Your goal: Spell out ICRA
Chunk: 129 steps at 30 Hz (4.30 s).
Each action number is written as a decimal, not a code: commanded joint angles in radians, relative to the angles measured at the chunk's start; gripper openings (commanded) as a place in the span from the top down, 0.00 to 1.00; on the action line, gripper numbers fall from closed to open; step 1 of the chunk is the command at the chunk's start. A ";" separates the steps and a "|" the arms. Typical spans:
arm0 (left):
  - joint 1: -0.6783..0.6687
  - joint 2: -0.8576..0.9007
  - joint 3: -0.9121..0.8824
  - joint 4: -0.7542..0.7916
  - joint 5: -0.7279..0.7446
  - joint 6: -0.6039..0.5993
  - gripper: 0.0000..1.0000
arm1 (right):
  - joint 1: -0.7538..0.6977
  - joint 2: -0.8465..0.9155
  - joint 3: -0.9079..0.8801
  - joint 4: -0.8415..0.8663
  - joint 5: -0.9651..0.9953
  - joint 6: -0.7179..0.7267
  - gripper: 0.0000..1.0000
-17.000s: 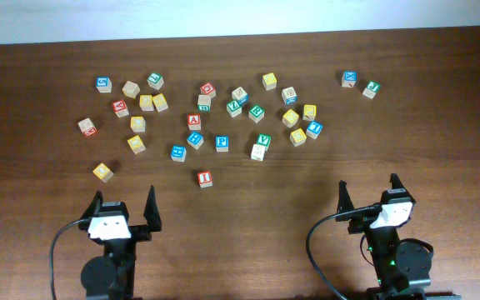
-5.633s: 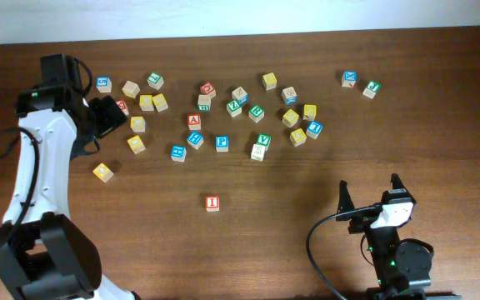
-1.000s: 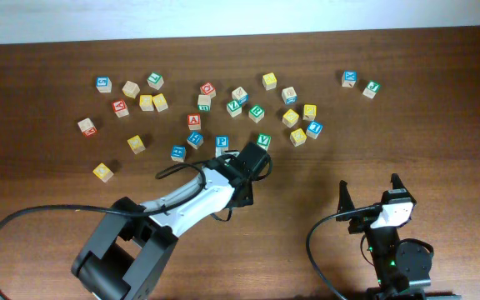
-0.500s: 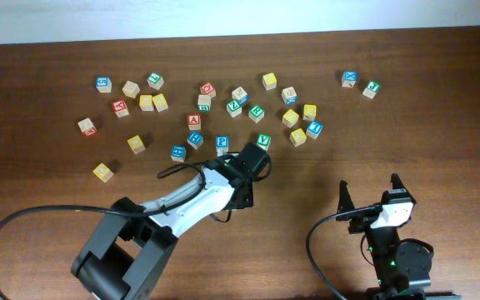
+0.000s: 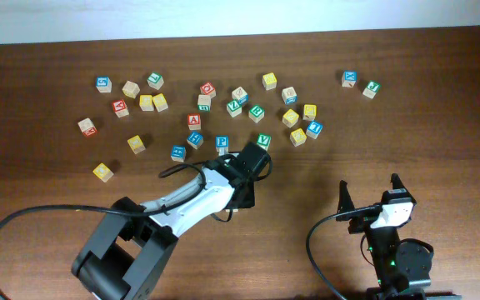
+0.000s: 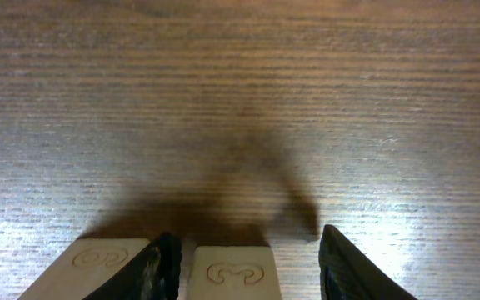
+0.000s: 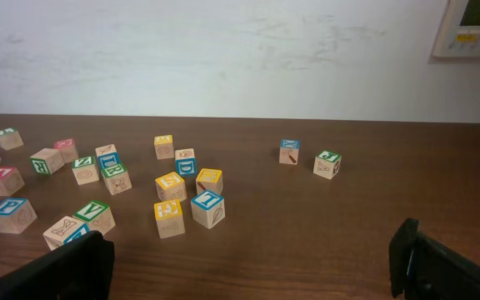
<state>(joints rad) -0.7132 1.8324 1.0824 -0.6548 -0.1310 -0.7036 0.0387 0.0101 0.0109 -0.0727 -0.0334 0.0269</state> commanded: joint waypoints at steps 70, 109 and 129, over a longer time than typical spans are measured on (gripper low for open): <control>0.713 -0.076 0.468 -0.344 0.049 0.242 0.01 | -0.006 -0.007 -0.005 -0.005 0.005 0.006 0.02; 0.570 0.041 0.578 -0.392 0.134 0.349 0.01 | -0.006 -0.007 -0.005 -0.005 0.005 0.006 0.02; 0.998 -0.054 0.637 -0.704 0.203 0.166 0.01 | -0.006 -0.007 -0.005 -0.005 0.005 0.006 0.02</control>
<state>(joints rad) 0.2836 1.7920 1.7115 -1.3548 0.0277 -0.5217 0.0387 0.0101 0.0109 -0.0727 -0.0334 0.0269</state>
